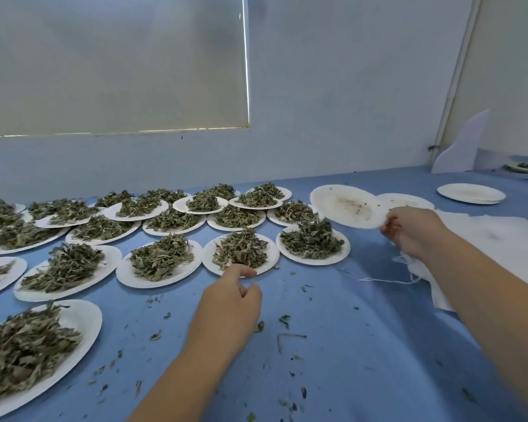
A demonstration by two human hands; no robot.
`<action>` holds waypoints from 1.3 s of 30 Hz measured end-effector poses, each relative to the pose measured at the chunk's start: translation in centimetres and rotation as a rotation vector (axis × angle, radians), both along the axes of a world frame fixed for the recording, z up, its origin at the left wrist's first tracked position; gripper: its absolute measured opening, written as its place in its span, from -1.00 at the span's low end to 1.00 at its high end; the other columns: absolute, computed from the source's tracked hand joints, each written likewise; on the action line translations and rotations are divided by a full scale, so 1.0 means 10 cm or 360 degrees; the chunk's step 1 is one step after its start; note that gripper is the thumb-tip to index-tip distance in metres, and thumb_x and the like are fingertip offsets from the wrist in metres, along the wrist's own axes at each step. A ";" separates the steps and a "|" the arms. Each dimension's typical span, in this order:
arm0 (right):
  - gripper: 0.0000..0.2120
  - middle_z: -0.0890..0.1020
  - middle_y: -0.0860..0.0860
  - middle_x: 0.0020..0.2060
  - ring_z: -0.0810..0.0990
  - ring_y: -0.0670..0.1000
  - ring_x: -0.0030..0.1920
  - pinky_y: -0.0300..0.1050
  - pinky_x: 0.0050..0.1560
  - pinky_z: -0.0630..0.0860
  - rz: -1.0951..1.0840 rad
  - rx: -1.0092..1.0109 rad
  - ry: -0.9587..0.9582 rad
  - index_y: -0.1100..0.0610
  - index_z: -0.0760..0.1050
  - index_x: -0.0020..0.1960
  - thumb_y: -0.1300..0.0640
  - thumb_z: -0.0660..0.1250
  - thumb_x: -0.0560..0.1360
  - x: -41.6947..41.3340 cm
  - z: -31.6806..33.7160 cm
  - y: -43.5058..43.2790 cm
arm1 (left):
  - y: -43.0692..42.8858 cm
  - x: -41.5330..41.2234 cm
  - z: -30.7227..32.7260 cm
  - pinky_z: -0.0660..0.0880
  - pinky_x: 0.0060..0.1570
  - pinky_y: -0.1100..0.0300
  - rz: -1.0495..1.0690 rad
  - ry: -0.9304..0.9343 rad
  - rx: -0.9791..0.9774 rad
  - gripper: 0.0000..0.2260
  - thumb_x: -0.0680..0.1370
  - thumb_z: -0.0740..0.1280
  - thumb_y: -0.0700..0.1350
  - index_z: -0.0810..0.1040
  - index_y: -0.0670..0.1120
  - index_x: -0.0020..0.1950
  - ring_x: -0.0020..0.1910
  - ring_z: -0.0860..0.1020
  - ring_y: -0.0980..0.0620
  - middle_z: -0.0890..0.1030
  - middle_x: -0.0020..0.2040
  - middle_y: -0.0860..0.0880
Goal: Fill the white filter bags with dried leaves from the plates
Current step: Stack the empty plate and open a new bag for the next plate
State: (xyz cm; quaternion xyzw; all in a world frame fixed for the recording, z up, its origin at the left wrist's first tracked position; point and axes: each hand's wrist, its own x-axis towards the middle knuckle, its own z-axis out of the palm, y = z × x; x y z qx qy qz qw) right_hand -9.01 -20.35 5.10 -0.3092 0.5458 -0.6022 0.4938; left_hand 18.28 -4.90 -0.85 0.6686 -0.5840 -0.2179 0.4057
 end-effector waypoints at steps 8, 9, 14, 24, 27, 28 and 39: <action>-0.91 0.54 0.11 -0.13 0.53 0.00 -0.29 -0.21 0.06 0.56 -0.0487 0.0084 -0.0316 0.27 0.40 -0.13 0.37 0.20 0.54 -0.05 -0.06 -0.73 | -0.03 -0.02 0.00 0.54 -0.27 -0.01 -0.0062 -0.0025 -0.0045 -0.87 0.61 0.18 -0.02 0.43 0.22 0.06 -0.46 0.44 0.09 0.45 -0.49 0.09; -0.92 0.57 0.12 -0.06 0.57 0.03 -0.20 -0.20 0.10 0.55 -0.0542 0.0049 -0.0330 0.27 0.43 -0.10 0.32 0.20 0.57 -0.05 -0.10 -0.78 | -0.03 -0.02 0.00 0.53 -0.27 -0.02 -0.0061 -0.0021 -0.0046 -0.87 0.61 0.17 -0.02 0.43 0.21 0.06 -0.45 0.44 0.08 0.45 -0.49 0.08; -0.64 0.54 0.18 -0.05 0.59 0.11 0.15 -0.19 -0.03 0.54 -0.0420 0.0042 -0.0310 0.30 0.31 0.39 0.26 0.14 0.61 0.05 -0.28 -0.79 | -0.02 -0.03 0.00 0.54 -0.24 -0.03 -0.0067 -0.0036 -0.0035 -0.86 0.60 0.16 -0.02 0.42 0.22 0.07 -0.41 0.50 0.02 0.47 -0.47 0.09; -0.85 0.41 0.12 -0.30 0.44 0.03 -0.32 -0.19 -0.30 0.59 0.0000 0.0088 -0.0033 0.29 0.38 -0.14 0.35 0.12 0.59 0.08 -0.06 -0.58 | 0.01 -0.07 0.03 0.55 -0.23 -0.02 -0.0113 -0.0073 -0.0033 -0.87 0.59 0.19 -0.03 0.43 0.21 0.06 -0.35 0.54 0.00 0.45 -0.47 0.11; -0.86 0.43 0.11 -0.32 0.46 0.03 -0.34 -0.23 -0.46 0.56 0.0088 -0.0024 0.0017 0.29 0.40 -0.16 0.34 0.18 0.57 -0.03 0.11 -0.45 | 0.03 -0.06 0.03 0.54 -0.25 0.01 -0.0115 -0.0068 -0.0048 -0.88 0.59 0.20 -0.03 0.43 0.21 0.01 -0.39 0.51 0.03 0.44 -0.47 0.09; -0.87 0.45 0.11 -0.31 0.48 0.03 -0.34 -0.22 -0.44 0.56 0.0087 -0.0066 0.0035 0.28 0.42 -0.15 0.33 0.19 0.57 -0.09 0.17 -0.38 | 0.04 -0.06 0.03 0.53 -0.26 0.01 -0.0122 -0.0065 -0.0053 -0.88 0.59 0.20 -0.04 0.43 0.22 -0.01 -0.40 0.50 0.04 0.44 -0.47 0.09; -0.94 0.61 0.02 -0.07 0.56 0.06 -0.04 -0.06 -0.03 0.51 0.0093 0.0009 0.2004 0.07 0.58 -0.06 0.11 0.35 0.49 -0.80 0.28 0.28 | 0.16 -0.05 0.08 0.50 -0.28 0.12 -0.0149 -0.0104 -0.0017 -0.86 0.58 0.23 -0.08 0.48 0.18 -0.06 -0.32 0.57 -0.02 0.44 -0.49 0.04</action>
